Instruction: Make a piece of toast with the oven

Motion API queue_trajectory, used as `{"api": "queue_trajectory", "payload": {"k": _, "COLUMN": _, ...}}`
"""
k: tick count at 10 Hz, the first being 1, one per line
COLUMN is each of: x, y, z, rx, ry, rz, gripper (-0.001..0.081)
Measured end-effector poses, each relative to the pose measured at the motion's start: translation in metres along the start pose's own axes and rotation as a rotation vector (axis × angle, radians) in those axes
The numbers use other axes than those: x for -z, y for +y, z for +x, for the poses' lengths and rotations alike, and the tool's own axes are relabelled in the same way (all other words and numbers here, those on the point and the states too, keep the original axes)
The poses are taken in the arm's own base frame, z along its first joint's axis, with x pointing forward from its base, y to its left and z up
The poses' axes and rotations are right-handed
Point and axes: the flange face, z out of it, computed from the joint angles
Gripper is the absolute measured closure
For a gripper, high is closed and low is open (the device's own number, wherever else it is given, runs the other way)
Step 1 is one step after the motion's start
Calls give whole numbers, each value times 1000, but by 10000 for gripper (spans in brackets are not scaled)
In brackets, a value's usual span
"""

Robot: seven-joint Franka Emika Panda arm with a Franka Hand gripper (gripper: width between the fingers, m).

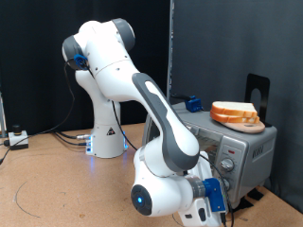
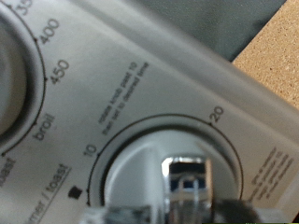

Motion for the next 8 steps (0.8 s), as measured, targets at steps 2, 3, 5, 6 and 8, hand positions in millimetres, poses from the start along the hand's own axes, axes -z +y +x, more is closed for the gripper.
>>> {"api": "queue_trajectory", "payload": {"k": 2, "x": -2, "y": 4, "z": -3, "rx": -9, "ry": -5, "rz": 0, "gripper": 493}}
{"api": "queue_trajectory", "payload": {"k": 3, "x": -3, "y": 5, "z": -4, "rx": -12, "ry": -7, "rz": 1, "gripper": 493}}
{"api": "queue_trajectory", "payload": {"k": 5, "x": -1, "y": 5, "z": -5, "rx": -14, "ry": -7, "rz": 3, "gripper": 169}}
{"api": "queue_trajectory", "payload": {"k": 6, "x": 4, "y": 3, "z": -5, "rx": -12, "ry": 5, "rz": 4, "gripper": 169}}
{"api": "queue_trajectory", "payload": {"k": 8, "x": 30, "y": -7, "z": -7, "rx": -54, "ry": 41, "rz": -19, "gripper": 36}}
